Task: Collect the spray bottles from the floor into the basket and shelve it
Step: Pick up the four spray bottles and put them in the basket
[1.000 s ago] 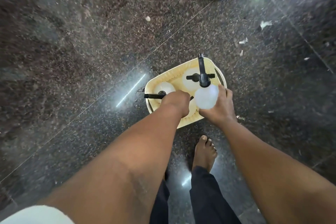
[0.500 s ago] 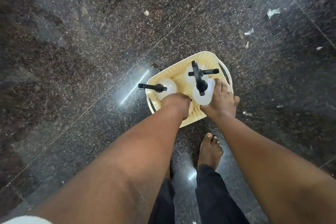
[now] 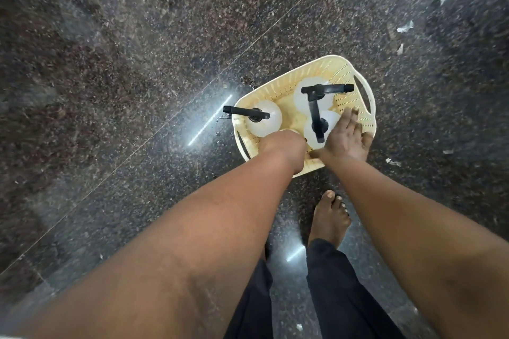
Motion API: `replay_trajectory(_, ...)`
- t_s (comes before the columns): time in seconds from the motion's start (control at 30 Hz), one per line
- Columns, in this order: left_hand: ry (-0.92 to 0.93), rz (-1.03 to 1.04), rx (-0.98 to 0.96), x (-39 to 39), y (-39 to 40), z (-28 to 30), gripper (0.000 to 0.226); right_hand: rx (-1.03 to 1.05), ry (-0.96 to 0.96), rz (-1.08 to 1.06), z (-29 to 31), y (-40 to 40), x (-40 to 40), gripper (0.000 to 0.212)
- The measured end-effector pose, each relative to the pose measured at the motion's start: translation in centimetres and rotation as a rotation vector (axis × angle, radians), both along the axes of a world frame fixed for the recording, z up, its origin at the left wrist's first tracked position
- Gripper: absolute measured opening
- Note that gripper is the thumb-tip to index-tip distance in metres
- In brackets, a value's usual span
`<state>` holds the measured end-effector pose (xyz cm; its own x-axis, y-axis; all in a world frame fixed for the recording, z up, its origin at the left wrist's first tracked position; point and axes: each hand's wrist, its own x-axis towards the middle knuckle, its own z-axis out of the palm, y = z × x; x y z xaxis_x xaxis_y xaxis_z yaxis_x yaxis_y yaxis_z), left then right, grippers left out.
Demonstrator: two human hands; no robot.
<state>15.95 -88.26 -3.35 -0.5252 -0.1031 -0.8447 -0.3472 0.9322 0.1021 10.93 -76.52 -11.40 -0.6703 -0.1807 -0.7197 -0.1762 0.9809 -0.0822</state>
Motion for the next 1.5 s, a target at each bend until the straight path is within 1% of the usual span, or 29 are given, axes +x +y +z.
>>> replay_trajectory(0.03, 0.007, 0.008, 0.002, 0.2, 0.0, 0.1, 0.011, -0.035, -0.006, -0.031, 0.5, 0.0, -0.2, 0.136)
replay_trajectory(0.1, 0.024, 0.019, -0.009, 0.5, 0.1, 0.2, 0.01, -0.13, 0.002, -0.073, 2.0, 0.6, -0.7, 0.133)
replay_trajectory(0.13, 0.024, 0.013, -0.017, 0.7, 0.1, 0.3, 0.014, -0.187, 0.014, -0.066, 2.7, 1.0, -0.9, 0.129)
replay_trajectory(0.2, 0.013, -0.016, -0.025, 1.0, 0.2, 0.7, 0.023, -0.289, 0.058, -0.011, 4.7, 2.1, -1.0, 0.111)
replay_trajectory(0.27, 0.003, -0.048, -0.032, 1.2, 0.1, 0.9, 0.026, -0.318, 0.083, 0.11, 6.2, 2.6, -1.0, 0.089)
replay_trajectory(0.33, -0.002, -0.053, -0.037, 1.2, 0.0, 1.0, 0.027, -0.331, 0.084, 0.305, 6.8, 2.4, -1.0, 0.074)
replay_trajectory(0.4, -0.004, -0.063, -0.043, 1.3, -0.1, 1.0, 0.027, -0.323, -0.02, 0.462, 6.9, 1.7, -0.7, 0.071)
replay_trajectory(0.43, -0.005, -0.068, -0.044, 1.4, -0.1, 1.0, 0.026, -0.307, -0.101, 0.486, 6.8, 1.3, -0.4, 0.072)
replay_trajectory(0.47, -0.01, -0.071, -0.045, 1.3, -0.1, 1.0, 0.026, -0.293, -0.174, 0.47, 6.7, 0.9, -0.2, 0.071)
replay_trajectory(0.53, -0.022, -0.078, -0.043, 1.3, 0.1, 0.9, 0.026, -0.297, -0.22, 0.373, 6.8, 0.1, 0.2, 0.063)
replay_trajectory(0.63, -0.04, -0.085, -0.044, 1.5, 0.3, 1.1, 0.026, -0.293, -0.165, 0.227, 6.8, -0.8, 0.4, 0.034)
replay_trajectory(0.7, -0.024, -0.102, -0.051, 1.7, 0.3, 1.3, 0.026, -0.286, -0.125, 0.026, 7.0, -0.9, 0.1, 0.015)
replay_trajectory(0.73, -0.014, -0.11, -0.056, 1.7, 0.3, 1.5, 0.027, -0.281, -0.113, -0.113, 7.3, -0.7, -0.3, 0.011)
replay_trajectory(0.9, 0.021, -0.108, -0.067, 1.8, 0.2, 1.5, 0.029, -0.295, -0.047, -0.797, 8.2, -0.3, -1.8, 0.01)
replay_trajectory(0.97, 0.027, -0.104, -0.068, 1.8, 0.3, 1.4, 0.029, -0.349, -0.043, -0.998, 8.1, -0.7, -1.9, 0.01)
replay_trajectory(1.0, 0.029, -0.104, -0.068, 1.9, 0.4, 1.3, 0.029, -0.337, -0.069, -1.007, 8.2, -0.9, -1.9, 0.013)
replay_trajectory(1.03, 0.034, -0.101, -0.066, 2.1, 0.4, 1.2, 0.028, -0.286, -0.084, -0.936, 8.4, -1.3, -1.8, 0.021)
replay_trajectory(1.07, 0.041, -0.093, -0.062, 2.2, 0.4, 1.0, 0.026, -0.19, -0.099, -0.833, 9.3, -1.7, -1.5, 0.025)
replay_trajectory(1.1, 0.054, -0.081, -0.053, 2.3, 0.2, 0.9, 0.024, -0.041, -0.072, -0.516, 9.4, -1.5, -1.2, 0.026)
replay_trajectory(1.13, 0.07, -0.072, -0.041, 2.4, 0.1, 0.9, 0.023, 0.056, -0.05, -0.386, 9.7, -1.6, -1.3, 0.028)
replay_trajectory(1.2, 0.088, -0.069, -0.004, 2.3, -0.3, 0.8, 0.034, 0.061, -0.082, -0.322, 9.5, -1.7, -1.5, 0.032)
replay_trajectory(1.27, 0.107, -0.044, 0.028, 2.3, -0.8, 0.7, 0.057, 0.063, -0.073, -0.389, 9.1, -2.4, -1.6, 0.033)
replay_trajectory(1.3, 0.145, -0.018, 0.035, 2.3, -1.2, 0.7, 0.064, -0.079, -0.085, -0.567, 8.6, -2.4, -1.4, 0.035)
replay_trajectory(1.33, 0.203, 0.01, 0.031, 2.2, -1.7, 0.7, 0.066, -0.248, -0.161, -0.939, 8.5, -2.8, -1.6, 0.039)
replay_trajectory(1.37, 0.273, 0.031, 0.021, 2.2, -2.4, 0.7, 0.063, -0.403, -0.211, -1.226, 8.1, -3.0, -1.9, 0.045)
replay_trajectory(1.4, 0.348, 0.045, 0.006, 2.2, -3.1, 0.7, 0.055, -0.477, -0.234, -1.333, 8.2, -3.1, -1.7, 0.052)
replay_trajectory(1.43, 0.428, 0.057, -0.016, 2.2, -3.9, 0.6, 0.046, -0.467, -0.209, -1.287, 8.3, -3.2, -1.7, 0.061)
replay_trajectory(1.47, 0.49, 0.07, -0.051, 2.2, -4.8, 0.5, 0.037, -0.379, -0.15, -1.22, 8.7, -3.0, -2.0, 0.069)
replay_trajectory(1.5, 0.522, 0.085, -0.099, 2.2, -5.7, 0.3, 0.036, -0.304, -0.072, -1.09, 8.9, -2.8, -2.3, 0.075)
